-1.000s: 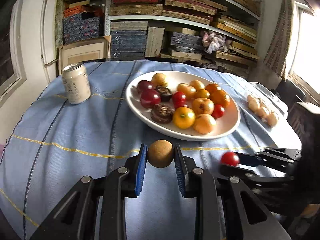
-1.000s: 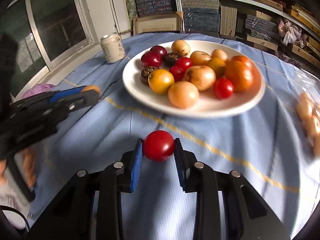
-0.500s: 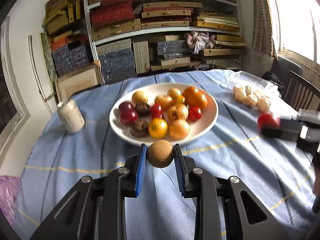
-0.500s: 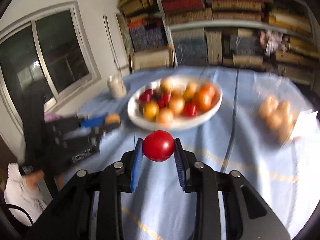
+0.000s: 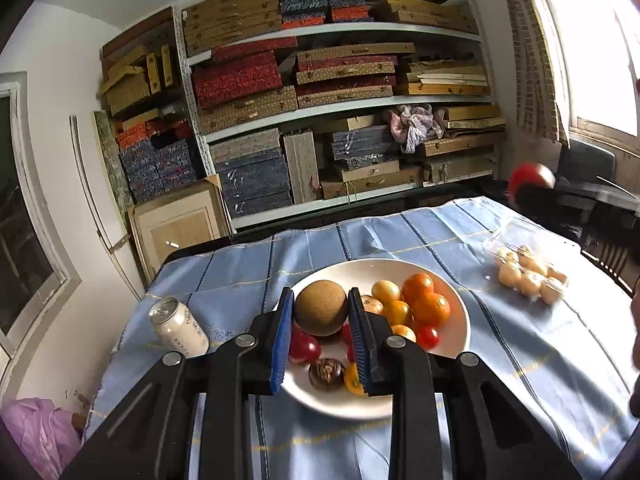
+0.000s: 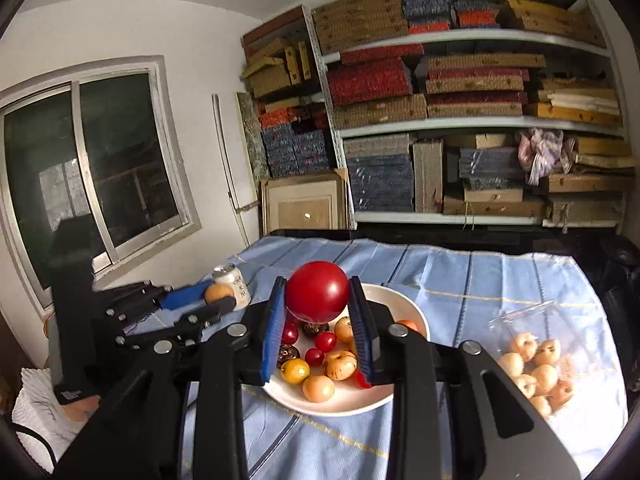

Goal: Organize fruits
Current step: 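Carry both held fruits over the white plate and lower them, then open both tools to release the fruits and withdraw from the plate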

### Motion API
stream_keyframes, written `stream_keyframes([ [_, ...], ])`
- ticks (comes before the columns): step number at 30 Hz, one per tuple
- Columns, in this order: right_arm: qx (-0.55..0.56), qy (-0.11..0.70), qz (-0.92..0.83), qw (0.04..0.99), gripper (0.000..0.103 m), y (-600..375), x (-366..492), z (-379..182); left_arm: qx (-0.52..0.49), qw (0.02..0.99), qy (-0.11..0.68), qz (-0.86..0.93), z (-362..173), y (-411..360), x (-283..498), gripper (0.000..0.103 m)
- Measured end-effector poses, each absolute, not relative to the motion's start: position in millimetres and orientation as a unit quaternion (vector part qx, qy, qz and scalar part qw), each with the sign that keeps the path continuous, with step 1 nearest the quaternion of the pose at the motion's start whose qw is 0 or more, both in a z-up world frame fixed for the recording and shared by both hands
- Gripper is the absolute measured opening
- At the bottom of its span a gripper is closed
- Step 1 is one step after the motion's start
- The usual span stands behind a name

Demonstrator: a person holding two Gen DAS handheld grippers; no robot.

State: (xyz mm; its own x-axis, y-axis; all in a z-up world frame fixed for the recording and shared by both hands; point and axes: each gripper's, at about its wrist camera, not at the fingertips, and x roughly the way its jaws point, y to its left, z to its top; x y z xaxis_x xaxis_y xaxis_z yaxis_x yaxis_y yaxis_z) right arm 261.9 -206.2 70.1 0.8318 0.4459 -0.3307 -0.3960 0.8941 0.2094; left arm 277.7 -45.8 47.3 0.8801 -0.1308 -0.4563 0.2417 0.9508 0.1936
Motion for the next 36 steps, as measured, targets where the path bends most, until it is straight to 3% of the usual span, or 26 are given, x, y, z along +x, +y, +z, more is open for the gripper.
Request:
stream_keyframes([
  [7,0.071,0.271,0.201,0.939,0.030,-189,346,10,0.100,0.948,0.286,-0.101,3,-43,337,0.027],
  [15,0.028,0.315,0.186,0.930,0.030,-167,380,-34,0.068,0.927,0.352,-0.107,-53,-32,381,0.027],
  [24,0.004,0.326,0.185,0.927,0.032,-157,394,-57,0.060,0.926,0.353,-0.120,-58,-33,392,0.032],
  [28,0.009,0.322,0.195,0.927,0.049,-158,392,-55,0.063,0.925,0.352,-0.129,-58,-40,392,0.045],
  [31,0.014,0.315,0.190,0.930,0.061,-163,390,-53,0.059,0.925,0.351,-0.130,-57,-40,392,0.049],
  [36,0.027,0.296,0.173,0.939,0.086,-171,383,-46,0.051,0.931,0.340,-0.119,-50,-35,389,0.070],
])
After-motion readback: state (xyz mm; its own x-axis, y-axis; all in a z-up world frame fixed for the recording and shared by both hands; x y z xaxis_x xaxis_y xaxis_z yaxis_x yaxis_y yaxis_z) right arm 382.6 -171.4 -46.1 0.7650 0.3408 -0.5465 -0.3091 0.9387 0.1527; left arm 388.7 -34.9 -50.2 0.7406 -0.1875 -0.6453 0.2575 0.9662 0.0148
